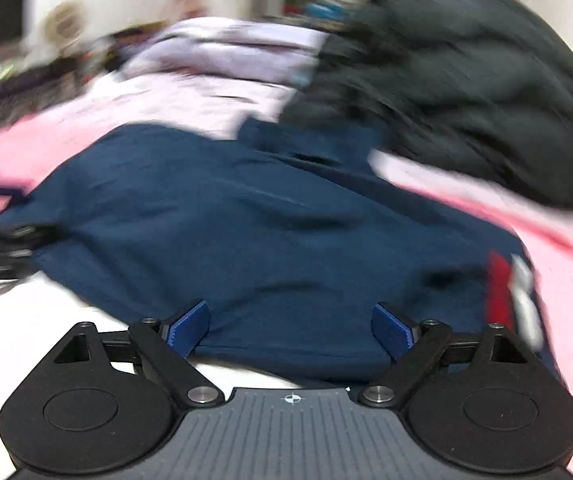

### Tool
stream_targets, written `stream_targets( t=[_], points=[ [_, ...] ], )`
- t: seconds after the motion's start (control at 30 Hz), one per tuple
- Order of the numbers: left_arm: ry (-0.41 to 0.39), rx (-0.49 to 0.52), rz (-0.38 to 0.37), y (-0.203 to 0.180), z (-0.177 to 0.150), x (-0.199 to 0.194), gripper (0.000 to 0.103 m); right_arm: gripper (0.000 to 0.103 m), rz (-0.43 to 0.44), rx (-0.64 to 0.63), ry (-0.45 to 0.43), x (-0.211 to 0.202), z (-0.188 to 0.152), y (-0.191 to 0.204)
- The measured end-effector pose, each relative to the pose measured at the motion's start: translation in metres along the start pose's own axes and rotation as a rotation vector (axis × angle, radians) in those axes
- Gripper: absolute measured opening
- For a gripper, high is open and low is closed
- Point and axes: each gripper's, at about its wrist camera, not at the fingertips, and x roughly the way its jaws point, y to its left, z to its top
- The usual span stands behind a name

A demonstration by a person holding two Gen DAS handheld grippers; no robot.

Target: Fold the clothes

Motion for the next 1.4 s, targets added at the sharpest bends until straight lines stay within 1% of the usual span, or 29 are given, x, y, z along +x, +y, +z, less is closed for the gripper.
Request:
stream_targets(
  t=[0.03, 0.07, 0.1, 0.17, 0.2, 0.27, 0.3, 0.33, 0.4, 0.43, 0.5, 0.53, 0.57, 0.63, 0.7, 0.8, 0.87, 0.9, 0.93, 1.0, 1.03, 1.07, 1.1, 1.13, 1.23, 1.27, 1.3, 1.33, 1.4],
  points=[
    [0.014, -0.012, 0.035, 0.01, -0.003, 0.001, 0.068, 0.077, -0.02, 0.034, 0.003, -0.004, -0.001, -0.019],
    [0.025, -0.015, 0.07, 0.018, -0.005, 0.002, 0.069, 0.063, -0.032, 0.045, 0.009, -0.007, -0.003, -0.033],
    [0.03, 0.0, 0.104, 0.022, -0.007, 0.001, 0.069, 0.058, -0.046, 0.047, 0.021, -0.011, -0.004, -0.041],
    [0.039, 0.03, 0.173, 0.03, -0.011, 0.0, 0.069, 0.057, -0.085, 0.054, 0.031, -0.022, -0.006, -0.054],
    [0.033, 0.028, 0.191, 0.033, -0.011, -0.002, 0.066, 0.057, -0.119, 0.061, 0.019, -0.031, -0.004, -0.052],
    [-0.014, -0.039, 0.168, 0.035, -0.001, -0.015, 0.065, 0.075, -0.138, 0.063, -0.058, -0.05, -0.003, -0.04],
    [-0.044, -0.069, 0.146, 0.034, 0.005, -0.022, 0.065, 0.077, -0.124, 0.05, -0.093, -0.054, 0.001, -0.031],
    [-0.086, -0.093, 0.105, 0.029, 0.014, -0.029, 0.065, 0.082, -0.106, 0.036, -0.11, -0.053, 0.006, -0.02],
    [-0.153, -0.102, 0.033, 0.013, 0.031, -0.038, 0.066, 0.083, -0.071, 0.007, -0.144, -0.051, 0.015, 0.001],
    [-0.169, -0.101, -0.007, 0.004, 0.039, -0.038, 0.066, 0.083, -0.062, -0.007, -0.151, -0.046, 0.02, 0.011],
    [-0.175, -0.119, -0.096, -0.012, 0.052, -0.031, 0.068, 0.083, -0.06, 0.002, -0.122, -0.03, 0.026, 0.025],
    [-0.17, -0.122, -0.117, -0.017, 0.055, -0.024, 0.069, 0.083, -0.052, 0.02, -0.105, -0.024, 0.028, 0.028],
    [-0.155, -0.113, -0.109, -0.023, 0.058, -0.013, 0.069, 0.082, -0.037, 0.044, -0.089, -0.019, 0.028, 0.03],
    [-0.099, -0.063, -0.028, -0.031, 0.058, 0.016, 0.069, 0.082, -0.024, 0.078, -0.083, -0.021, 0.025, 0.03],
    [-0.061, -0.031, 0.062, -0.026, 0.051, 0.041, 0.069, 0.083, -0.049, 0.083, -0.092, -0.027, 0.021, 0.024],
    [-0.017, -0.051, 0.174, -0.003, 0.041, 0.06, 0.068, 0.083, -0.107, 0.095, -0.104, -0.028, 0.017, 0.009],
    [0.057, -0.06, 0.294, 0.013, 0.036, 0.072, 0.063, 0.083, -0.144, 0.139, -0.1, -0.021, 0.017, -0.004],
    [0.082, -0.079, 0.333, 0.023, 0.033, 0.076, 0.062, 0.083, -0.153, 0.168, -0.09, -0.015, 0.017, -0.009],
    [0.075, -0.13, 0.327, 0.035, 0.033, 0.075, 0.059, 0.084, -0.153, 0.194, -0.078, -0.009, 0.017, -0.014],
    [0.021, -0.234, 0.311, 0.053, 0.037, 0.061, 0.057, 0.088, -0.161, 0.205, -0.06, 0.006, 0.017, -0.015],
    [-0.028, -0.255, 0.3, 0.053, 0.043, 0.051, 0.056, 0.092, -0.172, 0.192, -0.049, 0.013, 0.016, -0.012],
    [-0.088, -0.258, 0.269, 0.05, 0.049, 0.04, 0.055, 0.094, -0.187, 0.169, -0.035, 0.02, 0.016, -0.007],
    [-0.145, -0.254, 0.227, 0.044, 0.055, 0.029, 0.056, 0.095, -0.193, 0.143, -0.029, 0.024, 0.017, -0.002],
    [-0.191, -0.238, 0.161, 0.034, 0.063, 0.019, 0.058, 0.095, -0.189, 0.114, -0.03, 0.025, 0.019, 0.002],
    [-0.255, -0.171, -0.047, -0.003, 0.08, 0.01, 0.063, 0.095, -0.127, 0.088, -0.07, 0.02, 0.024, 0.008],
    [-0.259, -0.137, -0.085, -0.016, 0.082, 0.012, 0.064, 0.094, -0.102, 0.09, -0.081, 0.018, 0.026, 0.008],
    [-0.246, -0.097, -0.083, -0.029, 0.081, 0.018, 0.064, 0.094, -0.079, 0.093, -0.088, 0.015, 0.028, 0.006],
    [-0.213, -0.061, -0.061, -0.038, 0.076, 0.028, 0.064, 0.094, -0.074, 0.089, -0.091, 0.013, 0.029, 0.003],
    [-0.125, -0.028, -0.039, -0.049, 0.063, 0.054, 0.065, 0.094, -0.12, 0.047, -0.08, 0.013, 0.029, -0.004]
  ],
)
